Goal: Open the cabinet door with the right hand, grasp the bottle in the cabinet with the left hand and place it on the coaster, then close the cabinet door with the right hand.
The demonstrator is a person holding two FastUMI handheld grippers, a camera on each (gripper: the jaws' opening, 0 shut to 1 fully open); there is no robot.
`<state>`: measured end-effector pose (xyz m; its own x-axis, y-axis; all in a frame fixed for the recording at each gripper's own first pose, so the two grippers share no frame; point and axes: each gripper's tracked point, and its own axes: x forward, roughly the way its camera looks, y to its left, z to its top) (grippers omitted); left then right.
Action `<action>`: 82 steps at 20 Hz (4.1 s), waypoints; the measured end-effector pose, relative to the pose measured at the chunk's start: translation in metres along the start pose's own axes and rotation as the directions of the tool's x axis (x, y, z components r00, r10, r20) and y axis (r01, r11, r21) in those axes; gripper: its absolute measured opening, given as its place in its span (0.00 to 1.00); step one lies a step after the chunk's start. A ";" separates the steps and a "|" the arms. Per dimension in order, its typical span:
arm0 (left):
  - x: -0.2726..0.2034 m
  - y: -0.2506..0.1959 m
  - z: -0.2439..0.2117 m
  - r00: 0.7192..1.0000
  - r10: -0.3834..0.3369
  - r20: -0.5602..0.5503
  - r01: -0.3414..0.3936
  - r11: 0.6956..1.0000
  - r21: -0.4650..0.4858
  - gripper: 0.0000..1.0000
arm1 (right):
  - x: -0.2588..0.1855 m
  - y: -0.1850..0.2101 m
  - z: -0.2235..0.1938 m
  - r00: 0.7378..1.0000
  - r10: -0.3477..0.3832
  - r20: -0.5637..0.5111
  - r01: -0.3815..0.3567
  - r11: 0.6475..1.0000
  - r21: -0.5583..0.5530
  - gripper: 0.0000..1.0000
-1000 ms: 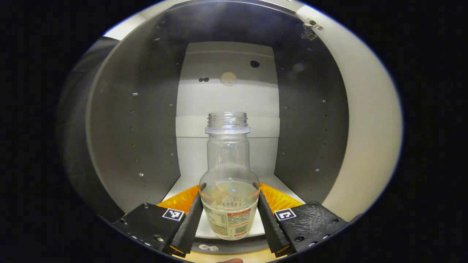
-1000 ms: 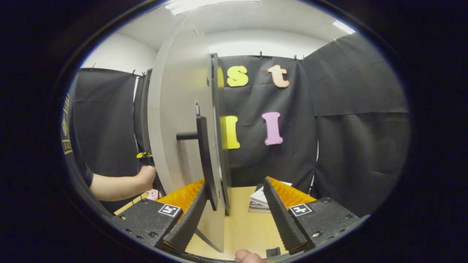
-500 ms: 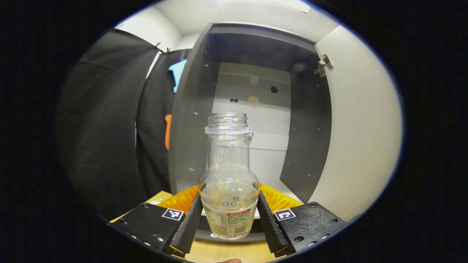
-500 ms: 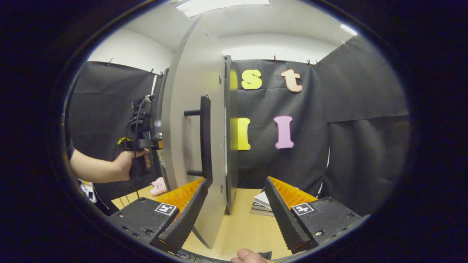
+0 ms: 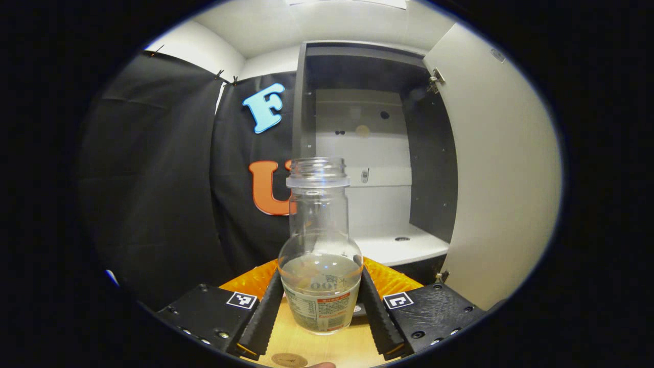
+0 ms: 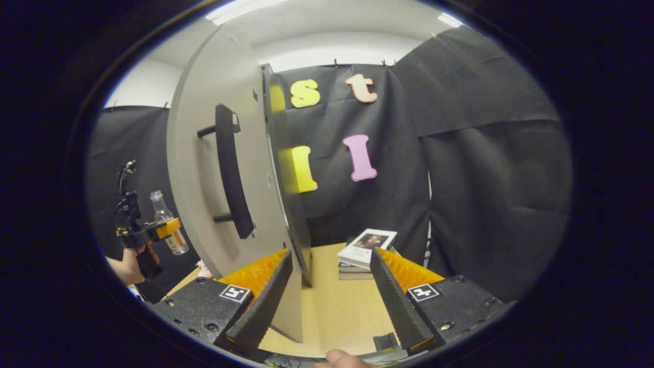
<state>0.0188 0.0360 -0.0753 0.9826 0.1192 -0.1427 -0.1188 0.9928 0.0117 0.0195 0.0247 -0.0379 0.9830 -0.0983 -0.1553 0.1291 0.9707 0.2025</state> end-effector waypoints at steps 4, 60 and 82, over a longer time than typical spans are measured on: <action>-0.011 0.014 -0.042 0.999 -0.032 0.009 0.033 0.999 -0.028 0.75 | -0.003 0.010 -0.026 0.997 -0.073 -0.029 0.072 0.997 -0.032 0.97; -0.007 0.085 -0.323 0.985 0.094 -0.144 -0.096 0.995 -0.010 0.95 | 0.011 0.021 -0.220 0.933 -0.143 -0.329 0.087 0.980 -0.179 0.97; -0.100 0.003 0.048 0.950 -0.172 0.262 0.180 0.984 -0.008 0.96 | -0.023 -0.002 -0.037 0.965 -0.255 -0.060 0.243 0.956 -0.163 1.00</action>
<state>-0.0733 0.0271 -0.0134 0.9910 -0.0561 0.1215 0.0591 0.9980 -0.0217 -0.0080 0.0331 -0.0709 0.9078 -0.3293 -0.2597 0.3405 0.9402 -0.0021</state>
